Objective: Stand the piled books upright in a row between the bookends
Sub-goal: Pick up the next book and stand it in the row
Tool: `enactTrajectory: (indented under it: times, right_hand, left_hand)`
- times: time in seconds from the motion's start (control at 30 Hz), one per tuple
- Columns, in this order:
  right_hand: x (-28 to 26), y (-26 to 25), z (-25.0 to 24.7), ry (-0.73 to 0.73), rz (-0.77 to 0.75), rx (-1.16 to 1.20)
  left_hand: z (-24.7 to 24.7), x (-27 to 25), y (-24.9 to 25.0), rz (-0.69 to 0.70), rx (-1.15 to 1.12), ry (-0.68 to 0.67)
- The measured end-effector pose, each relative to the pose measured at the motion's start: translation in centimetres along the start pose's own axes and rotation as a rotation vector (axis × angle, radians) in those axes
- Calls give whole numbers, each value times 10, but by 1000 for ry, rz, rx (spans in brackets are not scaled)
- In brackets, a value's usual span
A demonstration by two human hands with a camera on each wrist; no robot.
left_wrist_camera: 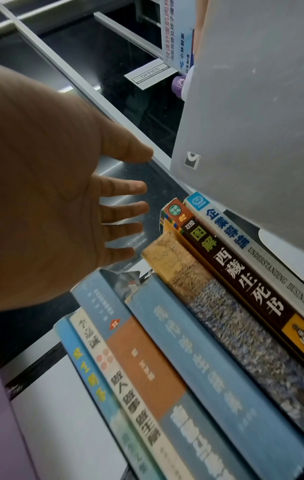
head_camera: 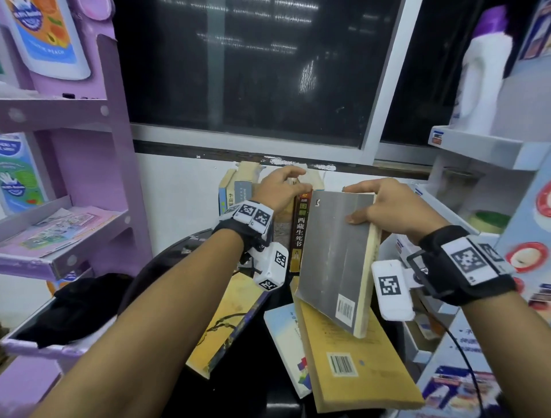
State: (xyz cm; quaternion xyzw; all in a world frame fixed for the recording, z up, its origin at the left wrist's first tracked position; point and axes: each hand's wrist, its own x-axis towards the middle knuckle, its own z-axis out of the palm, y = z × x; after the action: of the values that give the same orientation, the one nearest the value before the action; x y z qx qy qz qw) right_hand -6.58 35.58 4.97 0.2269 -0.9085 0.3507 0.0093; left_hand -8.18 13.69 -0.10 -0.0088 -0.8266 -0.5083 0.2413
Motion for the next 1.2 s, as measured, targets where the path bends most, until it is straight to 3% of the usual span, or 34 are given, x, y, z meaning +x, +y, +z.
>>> enactTrajectory:
  times: [0.4, 0.77, 1.2]
  right_hand:
    - [25, 23, -33, 98, 40, -20]
    - [71, 37, -9, 102, 17, -26]
    - [108, 55, 8, 124, 100, -69]
  left_hand:
    - [26, 41, 1, 22, 171, -87]
    - [30, 61, -17, 118, 453, -157]
    - [23, 70, -24, 126, 465, -272]
